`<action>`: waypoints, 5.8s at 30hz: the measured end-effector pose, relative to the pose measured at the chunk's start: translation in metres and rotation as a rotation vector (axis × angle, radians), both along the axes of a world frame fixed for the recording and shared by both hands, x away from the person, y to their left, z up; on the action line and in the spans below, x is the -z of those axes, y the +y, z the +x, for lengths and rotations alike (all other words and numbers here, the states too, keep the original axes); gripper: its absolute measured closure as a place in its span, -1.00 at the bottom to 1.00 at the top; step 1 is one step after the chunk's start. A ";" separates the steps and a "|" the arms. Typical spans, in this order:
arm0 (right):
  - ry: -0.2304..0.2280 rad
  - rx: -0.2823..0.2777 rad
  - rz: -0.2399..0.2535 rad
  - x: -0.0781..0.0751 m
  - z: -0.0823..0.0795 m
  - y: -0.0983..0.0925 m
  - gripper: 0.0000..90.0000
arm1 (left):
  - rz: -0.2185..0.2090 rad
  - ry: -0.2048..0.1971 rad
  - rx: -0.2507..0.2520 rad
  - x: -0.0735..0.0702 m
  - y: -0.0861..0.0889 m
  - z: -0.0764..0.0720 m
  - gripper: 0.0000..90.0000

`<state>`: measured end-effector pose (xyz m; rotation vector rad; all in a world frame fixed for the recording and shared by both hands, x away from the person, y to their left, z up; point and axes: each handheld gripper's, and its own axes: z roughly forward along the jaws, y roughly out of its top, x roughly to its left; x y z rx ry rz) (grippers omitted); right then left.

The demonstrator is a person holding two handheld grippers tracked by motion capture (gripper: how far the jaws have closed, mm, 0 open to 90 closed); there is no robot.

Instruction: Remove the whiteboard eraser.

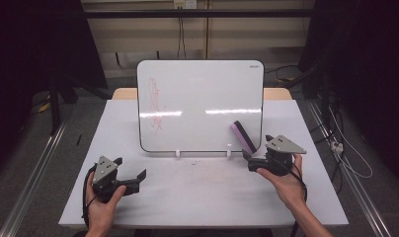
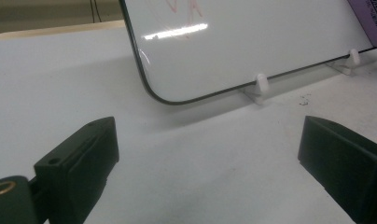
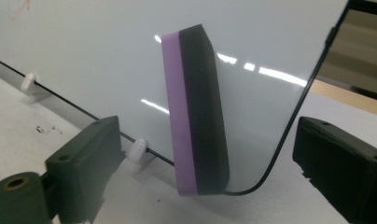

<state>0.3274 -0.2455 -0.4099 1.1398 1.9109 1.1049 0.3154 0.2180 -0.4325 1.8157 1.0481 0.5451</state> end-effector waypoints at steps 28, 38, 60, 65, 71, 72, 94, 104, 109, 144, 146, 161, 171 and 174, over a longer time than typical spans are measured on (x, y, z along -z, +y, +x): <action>0.031 0.052 -0.162 0.026 0.012 0.020 0.23 | -0.008 0.004 0.004 0.001 0.001 0.001 -0.89; 0.047 0.062 -0.177 0.028 0.016 0.021 0.37 | 0.001 0.009 0.007 0.001 0.001 0.001 -0.89; -0.023 0.026 -0.092 0.021 0.008 0.018 0.42 | 0.005 0.013 0.005 0.002 0.001 0.003 -0.89; -0.042 0.012 -0.045 0.020 0.006 0.019 0.42 | -0.009 0.012 -0.004 0.002 0.002 0.003 -0.89; -0.053 -0.010 0.042 0.020 0.005 0.022 0.42 | -0.028 -0.017 -0.012 -0.001 0.001 0.005 -0.86; -0.054 -0.022 0.061 0.019 0.006 0.022 0.42 | -0.028 -0.017 -0.012 -0.001 0.001 0.005 -0.86; -0.099 -0.173 0.201 0.010 0.014 0.069 0.42 | -0.069 -0.087 0.071 -0.033 -0.057 0.026 -0.84; -0.088 -0.210 0.271 0.007 0.016 0.090 0.42 | -0.195 -0.131 0.155 -0.042 -0.086 0.031 -0.91; -0.090 -0.209 0.313 0.007 0.018 0.098 0.42 | -0.233 -0.166 0.175 -0.044 -0.098 0.035 -0.91; 0.001 -0.223 0.440 0.018 0.011 0.119 0.42 | -0.496 -0.092 0.129 -0.016 -0.144 0.046 -0.14; 0.008 -0.223 0.451 0.019 0.011 0.118 0.41 | -0.497 -0.085 0.132 -0.016 -0.143 0.047 -0.13; 0.061 -0.239 0.373 0.022 0.008 0.111 -0.28 | -0.461 -0.080 0.139 -0.019 -0.133 0.051 -0.09; 0.058 -0.168 0.327 0.020 0.000 0.071 -0.64 | -0.391 -0.084 0.171 -0.030 -0.117 0.048 -0.09; 0.049 -0.134 0.311 0.021 -0.002 0.058 -0.65 | -0.353 -0.084 0.172 -0.032 -0.110 0.046 -0.09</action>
